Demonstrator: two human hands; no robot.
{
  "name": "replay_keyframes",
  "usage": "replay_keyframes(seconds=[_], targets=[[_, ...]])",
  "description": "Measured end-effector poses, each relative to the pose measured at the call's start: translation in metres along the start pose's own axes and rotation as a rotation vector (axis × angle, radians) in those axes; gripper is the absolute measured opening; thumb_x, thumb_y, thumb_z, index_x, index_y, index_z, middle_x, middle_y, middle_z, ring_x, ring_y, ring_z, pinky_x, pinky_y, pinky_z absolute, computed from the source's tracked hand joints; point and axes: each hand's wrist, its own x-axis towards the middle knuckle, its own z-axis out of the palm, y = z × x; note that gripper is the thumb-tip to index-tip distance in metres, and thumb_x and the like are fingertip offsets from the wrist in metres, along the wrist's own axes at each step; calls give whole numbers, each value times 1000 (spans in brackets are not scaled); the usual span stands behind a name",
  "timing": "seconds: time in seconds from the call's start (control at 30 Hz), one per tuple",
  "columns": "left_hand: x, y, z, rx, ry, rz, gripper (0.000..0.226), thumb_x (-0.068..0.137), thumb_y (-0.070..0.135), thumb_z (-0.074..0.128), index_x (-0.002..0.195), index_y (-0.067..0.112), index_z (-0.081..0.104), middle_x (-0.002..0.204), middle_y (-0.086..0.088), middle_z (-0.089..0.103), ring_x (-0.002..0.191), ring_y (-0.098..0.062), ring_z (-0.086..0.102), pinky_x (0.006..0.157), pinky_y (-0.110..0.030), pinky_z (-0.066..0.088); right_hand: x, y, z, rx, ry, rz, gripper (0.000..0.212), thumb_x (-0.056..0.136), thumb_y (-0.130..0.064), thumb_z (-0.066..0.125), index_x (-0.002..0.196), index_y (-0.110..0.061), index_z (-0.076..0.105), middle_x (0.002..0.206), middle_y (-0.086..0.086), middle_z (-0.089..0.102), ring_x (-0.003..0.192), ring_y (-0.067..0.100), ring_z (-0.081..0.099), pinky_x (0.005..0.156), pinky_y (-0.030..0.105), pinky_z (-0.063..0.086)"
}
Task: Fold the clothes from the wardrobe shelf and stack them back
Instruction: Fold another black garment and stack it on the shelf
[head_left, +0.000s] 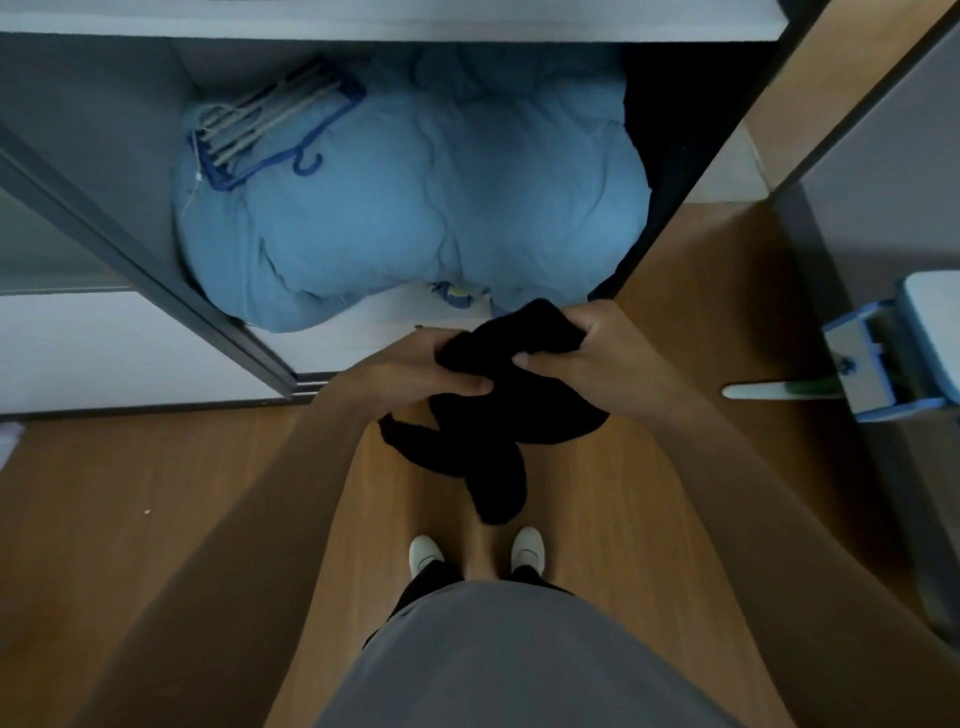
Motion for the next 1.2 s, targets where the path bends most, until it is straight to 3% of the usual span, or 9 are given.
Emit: replay_keyframes(seconds=[0.13, 0.33, 0.43, 0.5, 0.67, 0.8, 1.0, 1.1, 1.2], targets=[[3, 0, -4, -4, 258, 125, 31, 83, -16, 65, 90, 15, 64, 77, 16, 66, 73, 1, 62, 70, -15, 47, -6, 3, -20, 173, -41, 18, 10, 88, -9, 73, 91, -19, 73, 84, -6, 76, 83, 7, 72, 73, 20, 55], [2, -13, -9, 14, 299, 20, 29, 89, 0, 64, 72, 20, 53, 62, 12, 54, 59, -3, 53, 54, -15, 39, -3, -1, -42, 481, 213, -102, 19, 92, -12, 64, 99, -25, 75, 100, -3, 77, 100, 16, 72, 81, 21, 55], [6, -9, -6, 63, 298, -24, 10, 88, 21, 68, 89, 16, 59, 73, 7, 64, 69, -7, 63, 62, -18, 46, 5, -7, -41, 735, 277, -39, 19, 92, -13, 62, 98, -26, 75, 101, -2, 77, 103, 19, 71, 84, 27, 55], [9, -4, -2, 108, 248, -53, 26, 78, 24, 68, 101, 12, 64, 87, -5, 68, 82, -15, 66, 76, -27, 49, 12, -12, -40, 844, 328, -8, 16, 92, -13, 64, 103, -20, 73, 103, 1, 76, 105, 22, 71, 86, 31, 56], [13, -26, -2, 347, 116, -349, 9, 88, 11, 69, 85, 15, 61, 88, -4, 63, 86, -21, 61, 82, -34, 49, 25, -28, -39, 791, 390, -78, 10, 89, -17, 68, 95, -22, 74, 99, 2, 76, 100, 22, 72, 84, 34, 58], [-8, -59, -2, 485, 228, -420, 18, 89, 14, 63, 72, 20, 59, 80, -5, 64, 73, -16, 60, 61, -25, 41, 28, -23, -48, 871, 500, -93, 13, 88, -15, 70, 91, -25, 76, 97, 1, 76, 99, 22, 71, 90, 38, 57], [-22, -32, -1, -137, 462, -367, 12, 72, 12, 58, 63, 15, 66, 59, -2, 62, 56, -20, 59, 48, -19, 42, 32, 24, -59, 704, 730, 60, 21, 95, -18, 63, 115, -13, 68, 108, 6, 73, 101, 19, 70, 91, 33, 57], [-22, -1, 5, -419, 449, -264, 16, 80, 8, 58, 85, 10, 73, 70, -5, 72, 58, -18, 69, 49, -19, 51, 32, 55, -62, 374, 505, 161, 30, 96, -19, 61, 126, -17, 61, 111, -4, 69, 99, 7, 68, 88, 24, 54], [-19, 24, 11, -516, 366, -265, 27, 81, 21, 66, 105, 10, 74, 94, -7, 77, 79, -19, 75, 59, -25, 57, 25, 78, -43, -119, 287, 186, 48, 90, -17, 66, 135, -11, 51, 129, 7, 59, 119, 19, 57, 104, 36, 46]])
